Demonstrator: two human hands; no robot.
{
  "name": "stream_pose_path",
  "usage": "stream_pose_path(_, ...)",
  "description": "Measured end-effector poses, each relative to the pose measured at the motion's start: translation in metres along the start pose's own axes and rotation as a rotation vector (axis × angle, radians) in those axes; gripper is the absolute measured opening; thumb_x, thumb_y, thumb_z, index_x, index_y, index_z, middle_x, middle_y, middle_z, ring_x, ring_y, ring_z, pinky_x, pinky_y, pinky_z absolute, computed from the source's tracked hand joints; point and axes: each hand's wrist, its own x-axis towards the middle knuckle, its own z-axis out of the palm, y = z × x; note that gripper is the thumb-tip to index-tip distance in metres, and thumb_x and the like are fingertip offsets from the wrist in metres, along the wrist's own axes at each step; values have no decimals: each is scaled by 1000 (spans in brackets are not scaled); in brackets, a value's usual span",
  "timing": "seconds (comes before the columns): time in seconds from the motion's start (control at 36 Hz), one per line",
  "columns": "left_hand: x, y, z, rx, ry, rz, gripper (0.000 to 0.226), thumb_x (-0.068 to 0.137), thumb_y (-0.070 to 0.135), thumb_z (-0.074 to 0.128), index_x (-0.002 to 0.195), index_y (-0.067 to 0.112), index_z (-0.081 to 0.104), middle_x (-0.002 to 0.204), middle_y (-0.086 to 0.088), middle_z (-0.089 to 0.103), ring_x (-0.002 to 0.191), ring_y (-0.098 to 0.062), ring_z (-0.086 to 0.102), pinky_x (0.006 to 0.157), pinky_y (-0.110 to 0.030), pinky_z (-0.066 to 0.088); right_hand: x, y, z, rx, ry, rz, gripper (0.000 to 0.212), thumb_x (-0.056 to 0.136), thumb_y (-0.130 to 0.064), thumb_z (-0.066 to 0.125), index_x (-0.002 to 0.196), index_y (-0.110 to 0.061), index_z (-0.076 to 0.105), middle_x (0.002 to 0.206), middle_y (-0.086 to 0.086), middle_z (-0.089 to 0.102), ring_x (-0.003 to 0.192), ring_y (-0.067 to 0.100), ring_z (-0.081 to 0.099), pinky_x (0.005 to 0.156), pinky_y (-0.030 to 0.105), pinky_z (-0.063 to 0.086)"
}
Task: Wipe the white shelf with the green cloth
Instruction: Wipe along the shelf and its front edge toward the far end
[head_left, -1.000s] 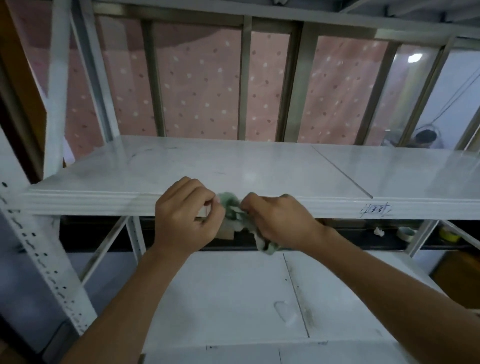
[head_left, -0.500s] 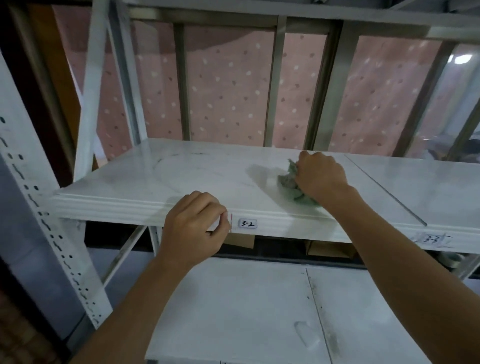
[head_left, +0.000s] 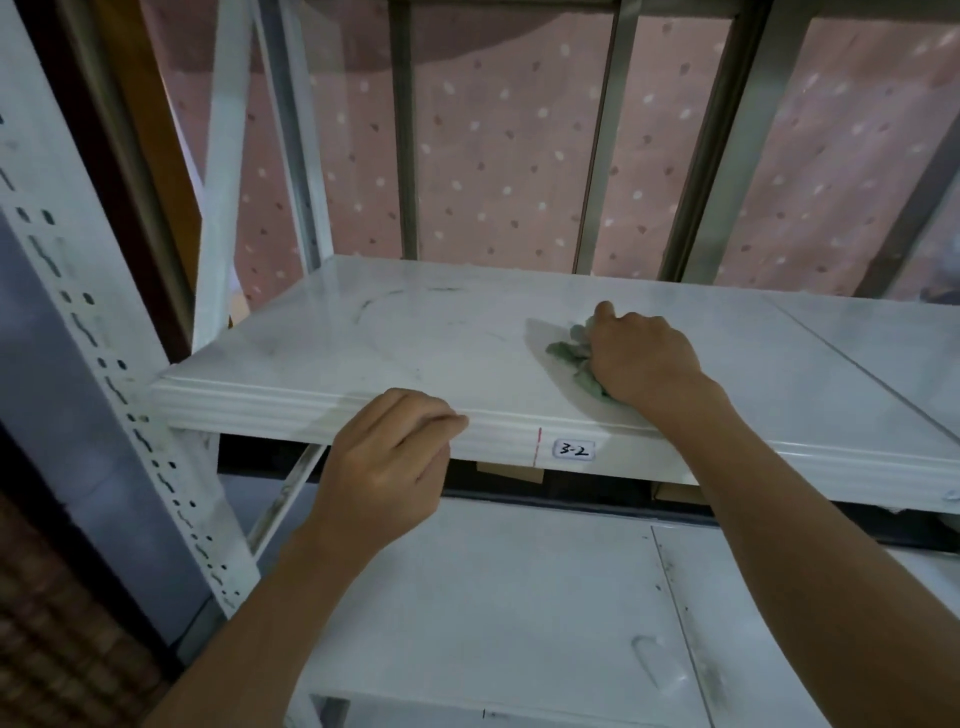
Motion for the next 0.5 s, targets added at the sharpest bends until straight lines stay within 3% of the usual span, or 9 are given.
stream_pose_path(0.25, -17, -48, -39, 8, -4, 10, 19, 85, -19, 68, 91, -4, 78, 88, -16, 72, 78, -32, 67, 76, -34, 56, -6, -72, -7, 12, 35, 74, 21, 95, -16, 48, 112, -6, 43, 68, 3, 39, 72, 26, 45, 57, 34, 36)
stream_pose_path(0.42, -36, -96, -70, 152, 14, 46, 9, 92, -7, 71, 96, -3, 78, 92, -14, 76, 83, -30, 69, 94, -22, 46, -4, -134, -14, 15, 39, 69, 20, 94, -16, 51, 110, -7, 43, 67, 2, 38, 71, 24, 43, 55, 33, 31)
stream_pose_path(0.5, -39, -106, -88, 206, 48, 68, 10, 96, 4, 72, 90, -2, 77, 86, -11, 76, 75, -28, 67, 82, -29, 55, -2, -170, -19, 33, 52, 9, 21, 94, -17, 51, 110, -6, 44, 76, 5, 49, 71, 25, 43, 57, 34, 33)
